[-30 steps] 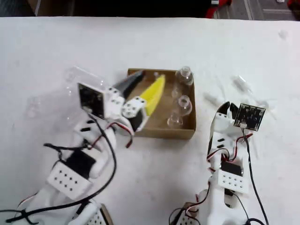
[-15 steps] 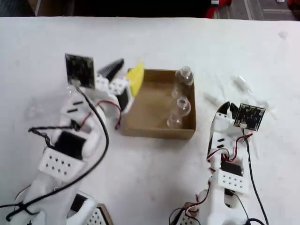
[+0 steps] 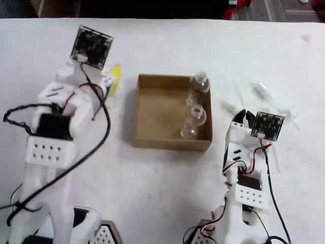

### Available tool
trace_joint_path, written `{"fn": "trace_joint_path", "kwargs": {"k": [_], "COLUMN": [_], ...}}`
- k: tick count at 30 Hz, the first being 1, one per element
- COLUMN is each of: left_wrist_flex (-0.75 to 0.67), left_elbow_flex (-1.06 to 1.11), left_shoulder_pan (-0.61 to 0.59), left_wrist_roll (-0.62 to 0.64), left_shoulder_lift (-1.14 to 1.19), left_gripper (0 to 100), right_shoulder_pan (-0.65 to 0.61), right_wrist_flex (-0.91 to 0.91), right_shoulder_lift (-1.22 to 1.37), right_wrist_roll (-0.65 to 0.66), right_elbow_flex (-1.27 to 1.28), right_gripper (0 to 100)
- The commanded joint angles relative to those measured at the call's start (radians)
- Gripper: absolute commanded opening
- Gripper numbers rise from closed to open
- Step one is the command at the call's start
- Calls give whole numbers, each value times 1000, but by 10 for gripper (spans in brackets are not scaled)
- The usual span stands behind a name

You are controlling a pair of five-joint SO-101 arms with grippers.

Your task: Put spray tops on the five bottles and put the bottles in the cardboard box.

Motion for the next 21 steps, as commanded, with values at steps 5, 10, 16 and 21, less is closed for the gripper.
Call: {"fn": "trace_joint_path", "kwargs": {"k": [5,10,16,21], "left_wrist_flex": [17,55,84,184], "left_elbow_flex": [-55,-60,-52,-51], "left_shoulder_pan": [-70,-153,-170,-131], "left_wrist_roll": [-371,-422,-477,-594], "left_shoulder_lift": [194,239,213,202], "left_gripper": [209,186,181,181], "right_shoulder_pan": [-7,-8,-8,-8], "right_wrist_flex": [-24,-24,-24,-24], "right_shoulder_lift": [5,5,5,5], "right_wrist_roll": [0,0,0,0], "right_elbow_flex": [-44,-44,-44,-44], "right_gripper": [21,21,21,21]}}
